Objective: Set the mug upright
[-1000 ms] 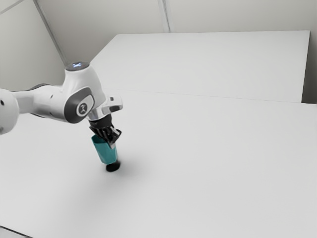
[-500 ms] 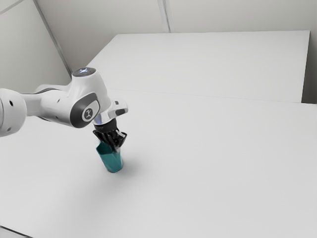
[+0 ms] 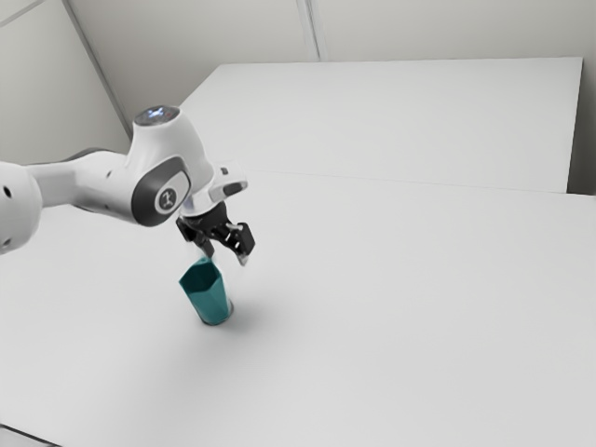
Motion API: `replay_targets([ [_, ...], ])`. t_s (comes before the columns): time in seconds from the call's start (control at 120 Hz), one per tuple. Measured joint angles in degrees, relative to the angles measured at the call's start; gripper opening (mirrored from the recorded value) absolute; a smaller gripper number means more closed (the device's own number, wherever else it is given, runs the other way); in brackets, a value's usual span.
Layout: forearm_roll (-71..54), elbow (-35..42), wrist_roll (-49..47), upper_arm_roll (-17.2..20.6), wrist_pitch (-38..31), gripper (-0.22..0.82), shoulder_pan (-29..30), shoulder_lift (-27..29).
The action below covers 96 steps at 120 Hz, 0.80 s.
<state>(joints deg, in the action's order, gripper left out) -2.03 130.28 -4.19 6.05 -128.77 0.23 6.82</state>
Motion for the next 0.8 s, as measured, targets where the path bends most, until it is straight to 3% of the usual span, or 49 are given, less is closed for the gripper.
replay_targets([
  [0.208,0.22,-9.62,-0.44,0.10,8.69,0.54,0.11,-0.74],
  [0.558,0.19,-31.43,-0.93,-0.46,28.01,0.57,0.58,-7.07],
  [0.8,-0.45,-39.60,-1.16,-0.93,37.11,0.58,1.09,-8.13],
])
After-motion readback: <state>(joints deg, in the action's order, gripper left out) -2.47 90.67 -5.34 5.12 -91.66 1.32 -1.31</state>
